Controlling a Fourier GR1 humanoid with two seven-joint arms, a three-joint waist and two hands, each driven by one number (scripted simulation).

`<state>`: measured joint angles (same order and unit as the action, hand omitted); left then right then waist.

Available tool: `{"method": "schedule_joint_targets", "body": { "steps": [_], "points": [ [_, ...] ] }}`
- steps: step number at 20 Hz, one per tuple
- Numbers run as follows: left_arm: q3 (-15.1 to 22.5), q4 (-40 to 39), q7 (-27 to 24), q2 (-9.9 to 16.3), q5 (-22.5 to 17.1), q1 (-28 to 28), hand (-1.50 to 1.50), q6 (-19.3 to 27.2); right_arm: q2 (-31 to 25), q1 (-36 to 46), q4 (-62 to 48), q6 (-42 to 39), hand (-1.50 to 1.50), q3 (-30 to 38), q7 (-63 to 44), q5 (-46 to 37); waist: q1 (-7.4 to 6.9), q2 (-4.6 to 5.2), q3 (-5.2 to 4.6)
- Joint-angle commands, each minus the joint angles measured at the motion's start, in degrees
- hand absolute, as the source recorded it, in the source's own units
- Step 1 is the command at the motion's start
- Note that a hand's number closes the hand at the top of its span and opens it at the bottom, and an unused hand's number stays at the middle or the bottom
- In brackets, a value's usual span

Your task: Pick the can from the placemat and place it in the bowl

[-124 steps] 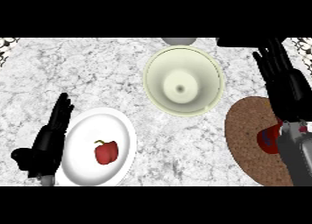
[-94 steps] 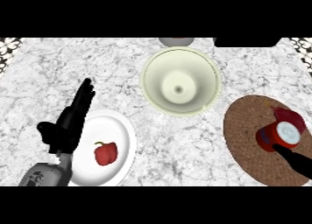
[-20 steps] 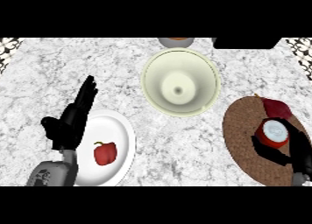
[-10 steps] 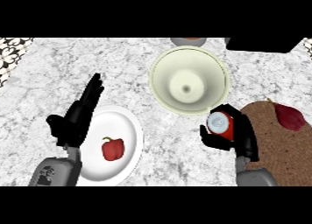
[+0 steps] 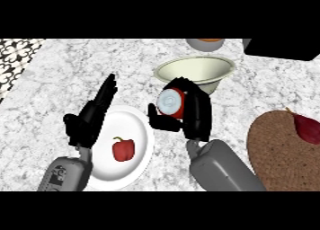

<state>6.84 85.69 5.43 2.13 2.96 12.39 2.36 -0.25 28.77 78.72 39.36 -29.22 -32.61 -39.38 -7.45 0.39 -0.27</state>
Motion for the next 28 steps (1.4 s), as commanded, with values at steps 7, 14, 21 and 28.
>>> {"method": "schedule_joint_targets", "body": {
  "steps": [7,14,21,28],
  "points": [
    [-0.8,-2.4,-0.4,-0.5,0.4,1.5,0.00,0.9,0.2,27.4,-11.1,2.1,1.50,-5.7,-27.9,-13.9,1.55,-0.72,-0.22],
    [-0.6,-1.9,-1.6,-0.8,0.4,0.5,0.00,0.9,0.2,45.6,-20.9,-4.4,1.50,-3.4,-43.3,-15.3,1.00,-0.25,-0.10],
    [-2.4,-2.1,-0.2,0.8,0.0,2.7,0.00,0.6,0.2,54.5,-28.8,-5.9,1.50,-2.4,-48.4,-14.4,2.52,0.04,0.01],
    [-0.7,0.8,0.6,-0.3,0.7,-0.7,0.00,1.6,0.2,58.6,-40.2,-11.7,1.50,0.5,-48.2,-13.6,3.74,-0.23,0.09]
  ]
}}
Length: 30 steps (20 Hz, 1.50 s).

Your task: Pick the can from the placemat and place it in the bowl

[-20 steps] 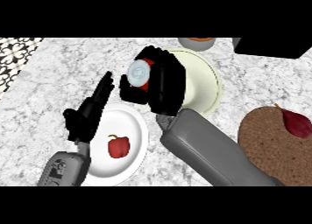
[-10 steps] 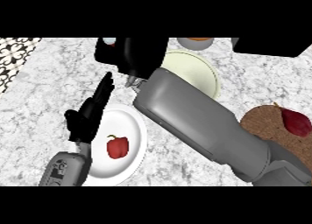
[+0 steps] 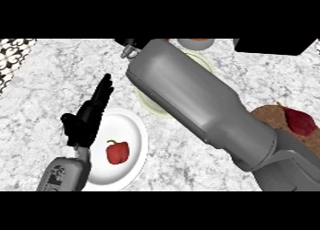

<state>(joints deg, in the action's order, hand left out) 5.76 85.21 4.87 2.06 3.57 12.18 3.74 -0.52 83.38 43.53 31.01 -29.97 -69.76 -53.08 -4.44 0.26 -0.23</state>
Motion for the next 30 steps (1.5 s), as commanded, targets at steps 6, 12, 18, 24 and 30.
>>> {"method": "schedule_joint_targets", "body": {
  "steps": [6,12,18,24,30],
  "points": [
    [-1.8,3.2,1.9,1.1,-0.9,-0.5,0.00,0.2,0.5,-0.4,-13.0,-3.1,1.50,-1.0,-7.1,-0.6,1.43,0.12,0.12],
    [-2.5,1.7,-3.6,2.2,-1.4,-5.7,0.00,-1.3,-0.4,-4.9,-17.0,0.9,1.50,3.4,-1.9,-2.2,3.40,-0.09,0.17],
    [-2.6,0.4,-3.6,0.9,-0.9,-4.1,0.00,0.0,-1.3,-11.2,-18.8,4.0,1.50,5.8,2.3,-3.3,4.23,-0.14,0.20],
    [-1.5,4.9,0.9,0.1,-0.1,-4.8,0.00,1.4,-0.2,-19.0,-16.6,9.1,1.50,12.5,8.5,3.0,4.07,-0.27,0.27],
    [-2.2,3.9,0.9,1.2,-0.1,-4.4,0.00,0.5,-1.0,-27.3,-9.1,9.8,-1.50,17.2,25.5,11.1,4.14,-0.19,0.28]
  ]
}}
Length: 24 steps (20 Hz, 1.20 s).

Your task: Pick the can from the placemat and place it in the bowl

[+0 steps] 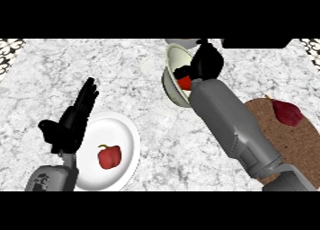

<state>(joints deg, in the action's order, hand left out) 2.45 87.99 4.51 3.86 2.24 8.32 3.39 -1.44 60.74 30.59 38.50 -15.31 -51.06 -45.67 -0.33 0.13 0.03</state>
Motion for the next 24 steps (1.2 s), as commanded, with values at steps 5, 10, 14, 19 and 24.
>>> {"method": "schedule_joint_targets", "body": {
  "steps": [5,10,14,19,24],
  "points": [
    [1.2,-1.5,-0.3,-1.2,1.3,0.9,0.00,0.5,1.2,-6.5,7.7,12.8,-1.50,2.8,13.2,2.4,-0.02,0.18,0.00],
    [0.3,-0.3,0.9,0.0,1.6,0.9,0.00,0.5,1.4,-5.5,13.6,16.7,-1.50,2.3,7.0,-3.1,0.46,-0.26,-0.04],
    [-1.5,1.0,2.5,0.6,-0.3,0.9,0.00,0.0,0.0,-8.6,22.4,13.4,-1.50,5.9,6.1,-1.1,0.75,-0.38,-0.03],
    [-1.5,1.3,1.1,0.1,-0.1,-1.2,0.00,0.4,0.6,-18.8,39.4,12.0,-1.50,4.7,4.2,-1.2,1.26,-0.59,-0.03],
    [-1.2,0.5,0.2,-0.1,1.0,-0.2,0.00,1.0,-0.2,-32.6,58.5,5.7,-1.50,0.0,3.1,-1.3,1.49,-0.54,-0.04]
  ]
}}
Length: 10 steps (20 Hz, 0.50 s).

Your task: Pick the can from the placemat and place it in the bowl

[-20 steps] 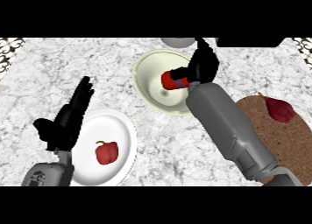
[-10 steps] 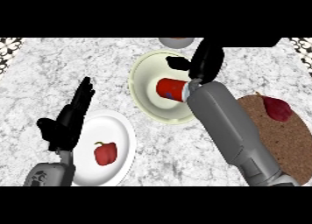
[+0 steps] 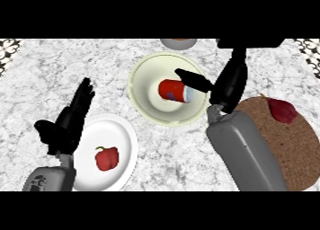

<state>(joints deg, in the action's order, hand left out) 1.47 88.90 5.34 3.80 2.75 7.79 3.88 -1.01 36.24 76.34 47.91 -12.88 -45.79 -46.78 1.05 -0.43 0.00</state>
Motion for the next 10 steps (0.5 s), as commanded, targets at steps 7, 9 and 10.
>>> {"method": "schedule_joint_targets", "body": {
  "steps": [7,9,10],
  "points": [
    [-0.4,1.2,0.1,0.1,-0.9,0.0,0.00,-1.5,0.1,-22.4,23.7,-2.6,-1.50,-8.3,4.0,0.9,-0.84,0.32,0.00],
    [0.9,1.3,-1.5,-0.8,0.6,-1.6,0.00,-1.0,-1.7,-22.3,24.7,-6.1,-1.50,-5.6,5.1,3.2,-0.96,0.37,0.00],
    [-0.7,-2.7,-1.5,-0.5,-0.3,1.3,0.00,-1.3,-0.3,-26.1,28.1,-5.2,-1.50,-8.5,3.7,-0.1,-0.74,0.36,-0.01]
  ]
}}
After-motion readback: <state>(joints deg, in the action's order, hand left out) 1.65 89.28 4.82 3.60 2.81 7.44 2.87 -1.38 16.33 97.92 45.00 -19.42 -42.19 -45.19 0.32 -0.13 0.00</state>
